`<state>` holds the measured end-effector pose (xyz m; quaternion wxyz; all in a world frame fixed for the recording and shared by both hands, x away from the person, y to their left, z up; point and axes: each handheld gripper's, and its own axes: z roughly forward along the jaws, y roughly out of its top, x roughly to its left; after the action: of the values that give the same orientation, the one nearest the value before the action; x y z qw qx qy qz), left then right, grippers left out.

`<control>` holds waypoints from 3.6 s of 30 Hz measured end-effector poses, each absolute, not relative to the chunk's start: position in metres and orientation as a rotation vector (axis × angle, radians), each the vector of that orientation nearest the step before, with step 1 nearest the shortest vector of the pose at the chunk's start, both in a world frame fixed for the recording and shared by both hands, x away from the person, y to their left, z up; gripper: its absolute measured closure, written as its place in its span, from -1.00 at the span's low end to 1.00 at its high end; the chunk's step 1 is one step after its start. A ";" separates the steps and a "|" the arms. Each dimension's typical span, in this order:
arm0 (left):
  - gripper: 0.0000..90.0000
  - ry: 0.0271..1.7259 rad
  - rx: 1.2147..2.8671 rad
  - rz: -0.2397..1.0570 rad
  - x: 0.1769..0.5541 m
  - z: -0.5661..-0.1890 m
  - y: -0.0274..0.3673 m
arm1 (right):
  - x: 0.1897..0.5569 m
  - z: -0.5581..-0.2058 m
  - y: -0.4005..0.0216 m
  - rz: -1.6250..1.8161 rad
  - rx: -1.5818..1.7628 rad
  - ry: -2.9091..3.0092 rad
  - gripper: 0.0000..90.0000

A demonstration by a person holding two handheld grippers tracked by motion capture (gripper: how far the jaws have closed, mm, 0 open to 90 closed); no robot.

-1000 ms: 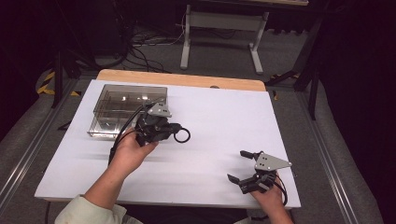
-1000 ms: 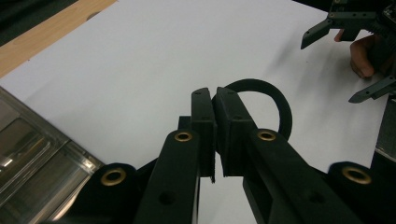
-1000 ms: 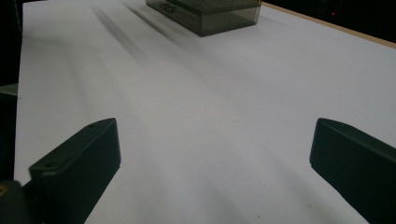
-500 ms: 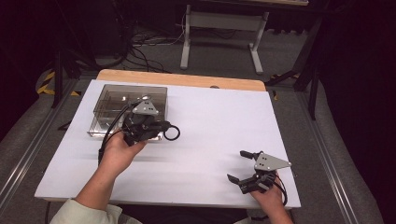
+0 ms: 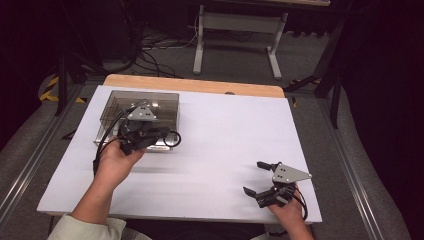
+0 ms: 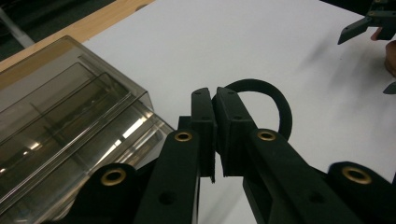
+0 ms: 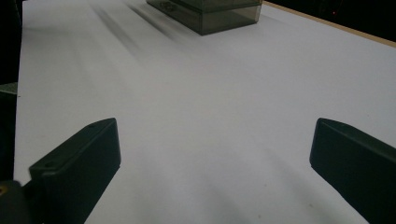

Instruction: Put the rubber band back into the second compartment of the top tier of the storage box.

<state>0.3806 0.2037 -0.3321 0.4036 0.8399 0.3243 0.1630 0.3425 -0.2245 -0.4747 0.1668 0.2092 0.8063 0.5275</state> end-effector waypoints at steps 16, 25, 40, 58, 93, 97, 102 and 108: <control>0.92 0.902 2.103 0.461 0.383 -0.333 0.233 | 0.343 -0.475 -0.225 1.500 0.594 2.295 -0.94; 0.92 0.955 2.098 0.475 0.384 -0.332 0.249 | 0.343 -0.475 -0.225 1.499 0.597 2.296 -0.94; 0.91 1.053 2.139 0.498 0.391 -0.338 0.268 | 0.343 -0.475 -0.225 1.501 0.597 2.299 -0.94; 0.91 1.141 2.187 0.538 0.403 -0.354 0.275 | 0.343 -0.475 -0.225 1.499 0.589 2.297 -0.94; 0.91 1.189 2.248 0.507 0.423 -0.379 0.280 | 0.342 -0.475 -0.224 1.496 0.591 2.303 -0.94; 0.91 1.198 2.253 0.506 0.424 -0.380 0.280 | 0.342 -0.475 -0.224 1.496 0.592 2.303 -0.94; 0.82 1.198 2.251 0.535 0.423 -0.380 0.279 | 0.343 -0.475 -0.224 1.495 0.590 2.301 -0.94; 0.61 1.169 2.231 0.563 0.417 -0.373 0.276 | 0.343 -0.475 -0.224 1.495 0.592 2.298 -0.94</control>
<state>0.4173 0.2763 -0.3734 0.2766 0.8306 0.4354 0.2098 0.3427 -0.2242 -0.4751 0.1677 0.2082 0.8077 0.5255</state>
